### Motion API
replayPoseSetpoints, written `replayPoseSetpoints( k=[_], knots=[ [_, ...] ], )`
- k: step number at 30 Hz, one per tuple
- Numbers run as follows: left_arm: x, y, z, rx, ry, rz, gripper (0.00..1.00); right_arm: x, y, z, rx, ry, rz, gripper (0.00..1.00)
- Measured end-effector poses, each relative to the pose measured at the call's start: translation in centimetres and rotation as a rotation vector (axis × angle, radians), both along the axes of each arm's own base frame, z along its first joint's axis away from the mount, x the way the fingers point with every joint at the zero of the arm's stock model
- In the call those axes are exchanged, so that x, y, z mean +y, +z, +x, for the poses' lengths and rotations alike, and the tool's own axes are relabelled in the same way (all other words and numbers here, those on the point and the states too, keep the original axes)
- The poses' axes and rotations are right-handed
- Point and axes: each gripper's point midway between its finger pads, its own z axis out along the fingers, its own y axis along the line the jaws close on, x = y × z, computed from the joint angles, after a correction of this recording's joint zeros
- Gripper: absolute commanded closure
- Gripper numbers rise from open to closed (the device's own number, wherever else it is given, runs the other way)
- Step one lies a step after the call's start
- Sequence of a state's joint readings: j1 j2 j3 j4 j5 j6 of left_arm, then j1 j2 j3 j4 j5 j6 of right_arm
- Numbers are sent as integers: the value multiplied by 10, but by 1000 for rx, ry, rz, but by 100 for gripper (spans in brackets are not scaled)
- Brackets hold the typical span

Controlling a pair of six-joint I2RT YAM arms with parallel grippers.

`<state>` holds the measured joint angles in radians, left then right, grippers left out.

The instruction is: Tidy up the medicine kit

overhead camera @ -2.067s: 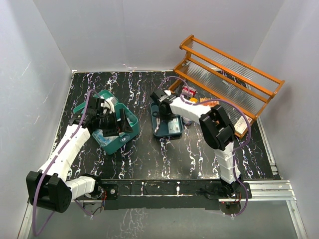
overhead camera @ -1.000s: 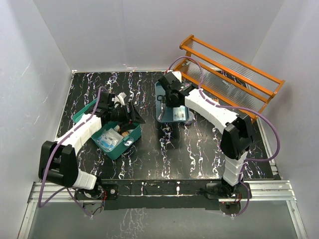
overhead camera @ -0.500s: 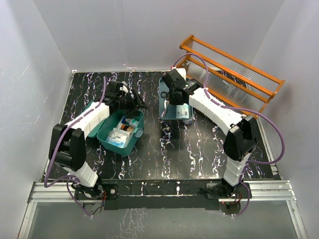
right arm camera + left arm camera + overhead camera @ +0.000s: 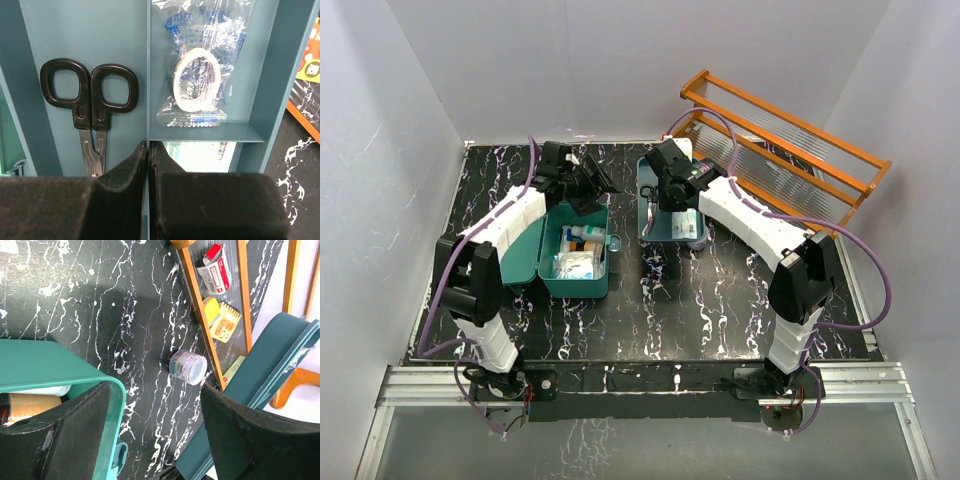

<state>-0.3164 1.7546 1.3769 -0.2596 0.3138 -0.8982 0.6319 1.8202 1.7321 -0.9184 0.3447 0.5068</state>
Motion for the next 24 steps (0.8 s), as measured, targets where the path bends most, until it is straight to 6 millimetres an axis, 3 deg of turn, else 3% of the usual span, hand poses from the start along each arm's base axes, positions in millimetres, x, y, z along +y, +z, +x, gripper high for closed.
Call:
replayPoseSetpoints(
  k=[4,7,16,20,24],
  knots=[
    [7,5,-9,18,-30,59,22,2,1,-1,4,0,11,100],
    [27,6,-27,45,-47,150,18,5,3,-1,6,1,29,100],
    [117,50,-81,-17,49,362,13,17,15,0,2,21,89,100],
    [147,38,-106,28,100,386,14,27,21,1,-4,31,112,100],
    [143,14,-118,97,59,363,17,38,24,1,-3,47,120,100]
  ],
)
